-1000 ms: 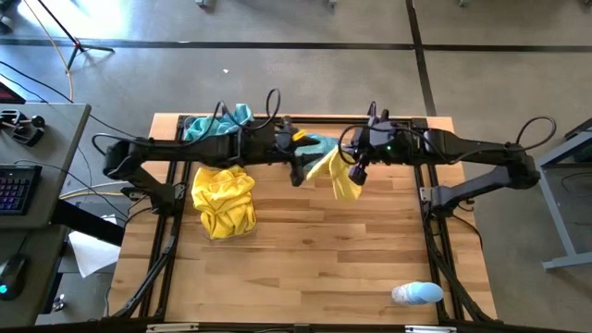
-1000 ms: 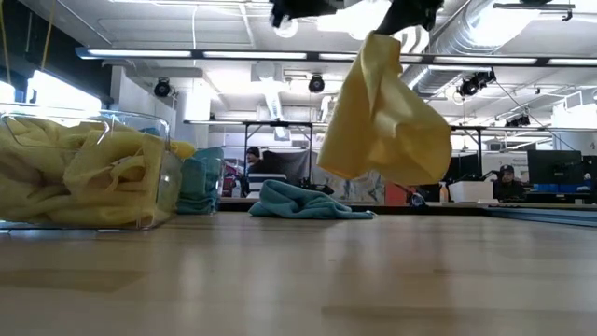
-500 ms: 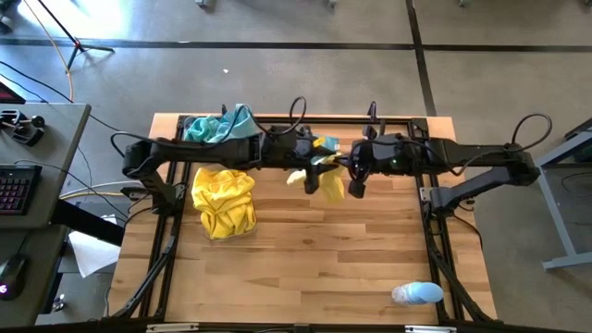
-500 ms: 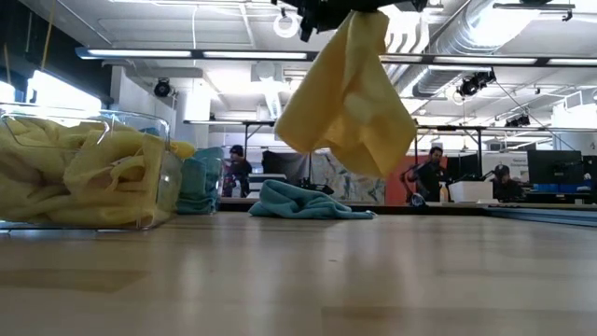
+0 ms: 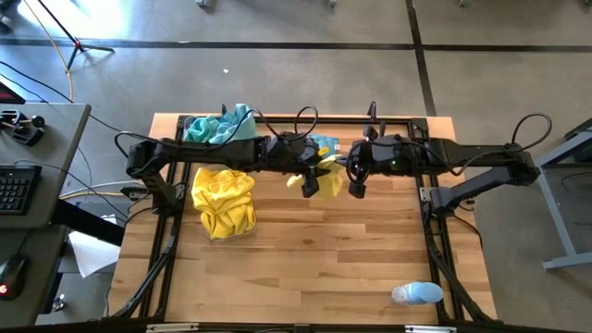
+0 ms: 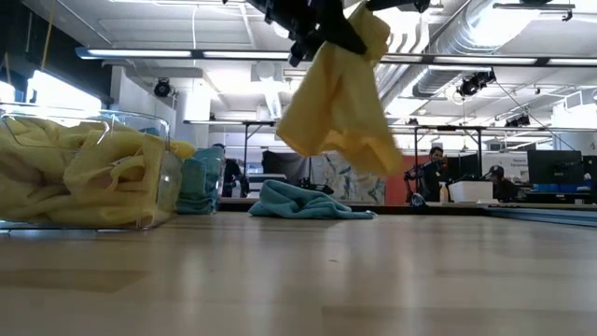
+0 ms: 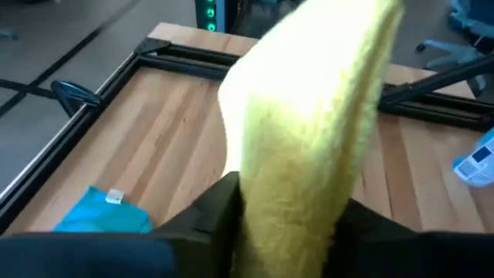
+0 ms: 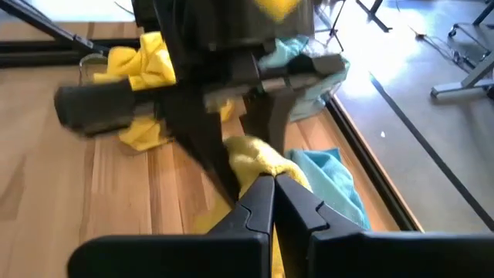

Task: Sort microfiber towel by color & place in baskets
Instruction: Put the yellow microfiber cloth into the bottom transparent bin

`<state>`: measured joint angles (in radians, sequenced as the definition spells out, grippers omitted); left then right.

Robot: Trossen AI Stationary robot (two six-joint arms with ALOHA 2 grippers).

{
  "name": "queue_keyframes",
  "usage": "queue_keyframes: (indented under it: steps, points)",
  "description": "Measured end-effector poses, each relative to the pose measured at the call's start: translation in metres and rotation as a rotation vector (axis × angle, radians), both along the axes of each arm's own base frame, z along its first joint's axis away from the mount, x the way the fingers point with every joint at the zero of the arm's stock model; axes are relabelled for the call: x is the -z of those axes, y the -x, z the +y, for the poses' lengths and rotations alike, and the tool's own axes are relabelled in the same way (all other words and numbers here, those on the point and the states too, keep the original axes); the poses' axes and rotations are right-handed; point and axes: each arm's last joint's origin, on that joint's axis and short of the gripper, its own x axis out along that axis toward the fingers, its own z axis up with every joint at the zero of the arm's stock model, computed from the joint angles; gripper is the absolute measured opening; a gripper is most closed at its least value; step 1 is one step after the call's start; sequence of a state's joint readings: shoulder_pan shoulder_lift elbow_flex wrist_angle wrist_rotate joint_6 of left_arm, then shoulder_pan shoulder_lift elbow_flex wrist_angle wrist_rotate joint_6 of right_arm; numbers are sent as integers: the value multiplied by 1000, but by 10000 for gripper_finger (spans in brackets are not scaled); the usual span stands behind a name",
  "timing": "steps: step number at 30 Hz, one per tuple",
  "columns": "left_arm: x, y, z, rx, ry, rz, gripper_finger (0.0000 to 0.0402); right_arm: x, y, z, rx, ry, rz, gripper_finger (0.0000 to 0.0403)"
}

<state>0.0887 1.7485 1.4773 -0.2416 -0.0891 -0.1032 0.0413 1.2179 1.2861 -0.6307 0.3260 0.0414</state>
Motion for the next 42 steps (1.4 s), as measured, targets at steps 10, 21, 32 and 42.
queue_keyframes:
  steps: [10,21,32,42]
  points:
    - [-25,22,-2,15,8,-9,9,5,3,0,38,-90,30,1]
    - [-80,97,-23,-101,92,13,1,23,6,-2,120,-74,109,126]
    - [-89,163,-80,-212,207,144,0,73,5,-3,187,-97,190,169]
    - [-71,198,-89,-408,271,380,0,78,4,-3,207,-125,164,169]
